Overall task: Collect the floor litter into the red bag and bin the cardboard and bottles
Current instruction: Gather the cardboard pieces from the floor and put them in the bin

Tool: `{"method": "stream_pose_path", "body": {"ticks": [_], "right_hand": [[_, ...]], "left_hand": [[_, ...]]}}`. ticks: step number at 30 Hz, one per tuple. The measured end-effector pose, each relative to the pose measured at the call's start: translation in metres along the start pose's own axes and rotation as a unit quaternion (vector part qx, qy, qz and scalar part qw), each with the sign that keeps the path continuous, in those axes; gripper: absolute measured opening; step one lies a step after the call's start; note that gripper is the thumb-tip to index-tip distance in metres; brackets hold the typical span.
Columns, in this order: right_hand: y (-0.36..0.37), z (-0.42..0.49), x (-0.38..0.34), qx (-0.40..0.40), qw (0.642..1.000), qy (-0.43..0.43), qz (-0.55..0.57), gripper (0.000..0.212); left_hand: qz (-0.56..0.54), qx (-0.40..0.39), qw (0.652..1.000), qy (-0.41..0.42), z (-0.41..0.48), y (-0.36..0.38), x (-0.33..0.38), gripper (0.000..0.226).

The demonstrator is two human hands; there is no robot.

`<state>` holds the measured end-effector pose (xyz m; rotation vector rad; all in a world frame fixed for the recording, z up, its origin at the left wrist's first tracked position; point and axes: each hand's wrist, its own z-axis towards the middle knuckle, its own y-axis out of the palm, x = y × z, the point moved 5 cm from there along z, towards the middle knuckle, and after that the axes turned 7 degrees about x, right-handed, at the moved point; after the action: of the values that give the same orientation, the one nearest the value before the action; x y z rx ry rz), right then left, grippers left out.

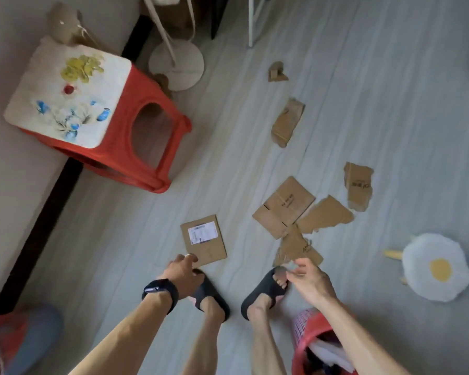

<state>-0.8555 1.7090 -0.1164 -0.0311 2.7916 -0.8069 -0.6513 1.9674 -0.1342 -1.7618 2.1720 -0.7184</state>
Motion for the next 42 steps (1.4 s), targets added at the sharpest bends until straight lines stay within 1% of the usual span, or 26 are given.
{"method": "stream_pose_path", "body": {"ticks": [2, 4, 6, 8, 11, 14, 16, 18, 20, 22, 23, 24, 25, 26, 27, 28, 29, 30, 31, 32, 33, 34, 37, 39, 40, 42], "right_hand": [[0.017, 0.069, 0.021, -0.007, 1.0, 0.0, -0.029, 0.046], [0.034, 0.128, 0.04, -0.008, 0.998, 0.0, -0.06, 0.058], [0.059, 0.192, 0.07, -0.002, 0.996, 0.014, -0.087, 0.067], [0.081, 0.245, 0.094, 0.001, 0.994, 0.026, -0.104, 0.074], [0.103, 0.306, 0.123, 0.02, 0.986, 0.016, -0.163, 0.083], [0.126, 0.365, 0.157, 0.06, 0.977, 0.026, -0.201, 0.105], [0.144, 0.387, 0.176, 0.087, 0.971, 0.042, -0.217, 0.118], [0.158, 0.392, 0.185, 0.12, 0.968, 0.036, -0.216, 0.125], [0.167, 0.391, 0.19, 0.156, 0.963, 0.033, -0.218, 0.128], [0.167, 0.391, 0.19, 0.16, 0.96, 0.05, -0.226, 0.131], [0.166, 0.394, 0.191, 0.149, 0.96, 0.063, -0.227, 0.129], [0.165, 0.396, 0.192, 0.133, 0.962, 0.076, -0.227, 0.126], [0.165, 0.397, 0.188, 0.116, 0.963, 0.089, -0.225, 0.122], [0.166, 0.397, 0.188, 0.095, 0.966, 0.11, -0.216, 0.12], [0.167, 0.395, 0.186, 0.08, 0.968, 0.128, -0.199, 0.117], [0.167, 0.389, 0.181, 0.081, 0.971, 0.135, -0.181, 0.112], [0.166, 0.382, 0.176, 0.094, 0.971, 0.123, -0.18, 0.102], [0.165, 0.372, 0.169, 0.111, 0.971, 0.1, -0.188, 0.088], [0.16, 0.354, 0.153, 0.122, 0.97, 0.068, -0.198, 0.069], [0.164, 0.342, 0.144, 0.124, 0.971, 0.04, -0.2, 0.05], [0.154, 0.32, 0.124, 0.126, 0.972, 0.005, -0.199, 0.035], [0.158, 0.308, 0.112, 0.116, 0.975, -0.024, -0.188, 0.027], [0.136, 0.244, 0.054, 0.102, 0.981, -0.093, -0.138, 0.02], [0.12, 0.202, 0.022, 0.093, 0.986, -0.112, -0.076, 0.017], [0.111, 0.179, 0.008, 0.089, 0.988, -0.117, -0.043, 0.016], [0.083, 0.111, -0.043, 0.087, 0.987, -0.133, 0.005, 0.015]], "left_hand": [[0.075, 0.016, 0.997, 0.032, 0.061, 0.029, 0.01, 0.059], [0.222, 0.018, 0.97, 0.091, 0.112, 0.06, 0.016, 0.063], [0.378, -0.017, 0.912, 0.154, 0.167, 0.112, 0.02, 0.068], [0.48, -0.038, 0.853, 0.201, 0.222, 0.154, 0.023, 0.065], [0.571, -0.044, 0.788, 0.225, 0.287, 0.189, 0.026, 0.056], [0.658, -0.04, 0.708, 0.253, 0.351, 0.216, 0.014, 0.074], [0.683, -0.027, 0.672, 0.286, 0.376, 0.224, 0.007, 0.082], [0.696, 0.011, 0.626, 0.351, 0.382, 0.235, 0.007, 0.07], [0.697, 0.026, 0.612, 0.373, 0.383, 0.242, 0.01, 0.074], [0.722, 0.008, 0.577, 0.382, 0.385, 0.245, 0.012, 0.066], [0.718, 0.002, 0.578, 0.387, 0.387, 0.244, 0.013, 0.061], [0.701, 0.017, 0.59, 0.399, 0.388, 0.247, 0.015, 0.054], [0.689, 0.008, 0.621, 0.374, 0.386, 0.242, 0.013, 0.047], [0.656, 0.002, 0.671, 0.346, 0.383, 0.241, 0.011, 0.045], [0.635, 0.016, 0.701, 0.325, 0.385, 0.243, 0.008, 0.044], [0.629, 0.014, 0.718, 0.298, 0.378, 0.237, 0.007, 0.04], [0.646, 0.037, 0.701, 0.299, 0.373, 0.236, 0.009, 0.037], [0.637, 0.055, 0.702, 0.315, 0.365, 0.234, 0.014, 0.036], [0.63, 0.048, 0.717, 0.295, 0.349, 0.223, 0.014, 0.035], [0.609, 0.064, 0.739, 0.282, 0.339, 0.215, 0.016, 0.034], [0.59, 0.077, 0.76, 0.261, 0.322, 0.197, 0.022, 0.033], [0.564, 0.085, 0.783, 0.247, 0.311, 0.191, 0.024, 0.034], [0.402, 0.109, 0.896, 0.153, 0.258, 0.141, 0.019, 0.033], [0.221, 0.131, 0.963, 0.08, 0.223, 0.102, 0.011, 0.029], [0.126, 0.142, 0.981, 0.043, 0.203, 0.084, 0.003, 0.025], [-0.044, 0.172, 0.983, -0.037, 0.139, 0.027, -0.025, 0.02]]}}
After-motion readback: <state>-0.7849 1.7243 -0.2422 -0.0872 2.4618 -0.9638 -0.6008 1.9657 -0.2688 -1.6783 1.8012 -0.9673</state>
